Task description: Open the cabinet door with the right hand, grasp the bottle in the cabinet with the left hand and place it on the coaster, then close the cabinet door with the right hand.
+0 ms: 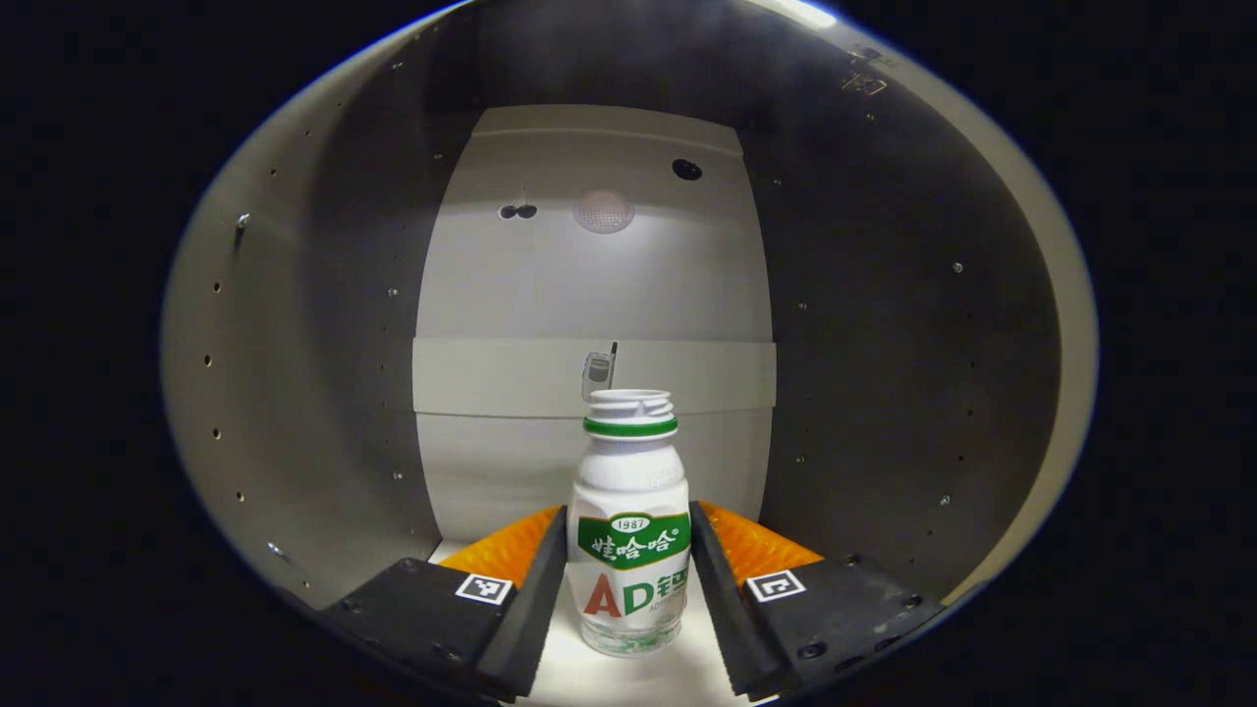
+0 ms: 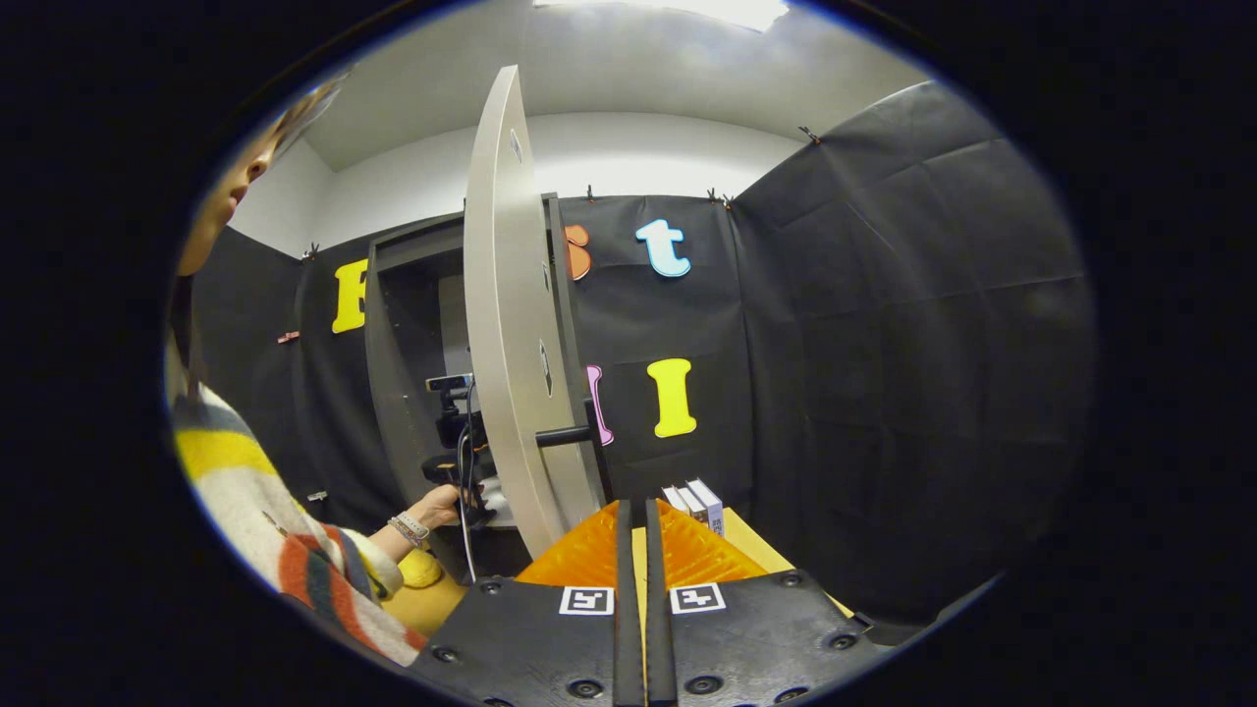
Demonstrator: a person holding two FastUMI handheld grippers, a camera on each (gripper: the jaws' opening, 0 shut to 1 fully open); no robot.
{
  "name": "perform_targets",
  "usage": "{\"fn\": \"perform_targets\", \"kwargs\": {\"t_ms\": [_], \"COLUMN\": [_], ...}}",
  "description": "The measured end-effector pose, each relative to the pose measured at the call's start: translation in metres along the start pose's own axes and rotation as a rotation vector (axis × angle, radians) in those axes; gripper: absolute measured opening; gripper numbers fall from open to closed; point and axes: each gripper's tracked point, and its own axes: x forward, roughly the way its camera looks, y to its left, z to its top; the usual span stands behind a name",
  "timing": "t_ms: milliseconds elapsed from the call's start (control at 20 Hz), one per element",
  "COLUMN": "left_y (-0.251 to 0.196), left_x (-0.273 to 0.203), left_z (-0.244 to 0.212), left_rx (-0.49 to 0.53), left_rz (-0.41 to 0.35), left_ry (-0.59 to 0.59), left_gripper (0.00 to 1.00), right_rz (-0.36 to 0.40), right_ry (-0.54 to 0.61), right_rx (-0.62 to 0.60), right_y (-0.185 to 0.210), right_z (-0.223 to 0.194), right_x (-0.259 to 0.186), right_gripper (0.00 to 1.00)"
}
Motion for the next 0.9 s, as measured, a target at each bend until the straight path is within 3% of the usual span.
{"fn": "perform_targets", "kwargs": {"t_ms": [50, 400, 900], "left_y": [-0.002, 0.000, 0.022], "left_x": [-0.003, -0.072, -0.202], "left_z": [0.002, 0.045, 0.071], "left_rx": [-0.007, 0.010, 0.000], "left_rz": [-0.020, -0.112, -0.267], "left_ry": [-0.001, -0.080, -0.127], "left_gripper": [0.69, 0.69, 0.69], "right_rz": [0.001, 0.008, 0.099], "right_ry": [0.000, -0.030, -0.067], "right_rx": [-0.001, 0.039, 0.044], "right_y": [0.001, 0.021, 0.089], "right_z": [0.000, 0.006, 0.011], "right_x": [-0.001, -0.014, -0.038], "right_gripper": [0.06, 0.06, 0.06]}}
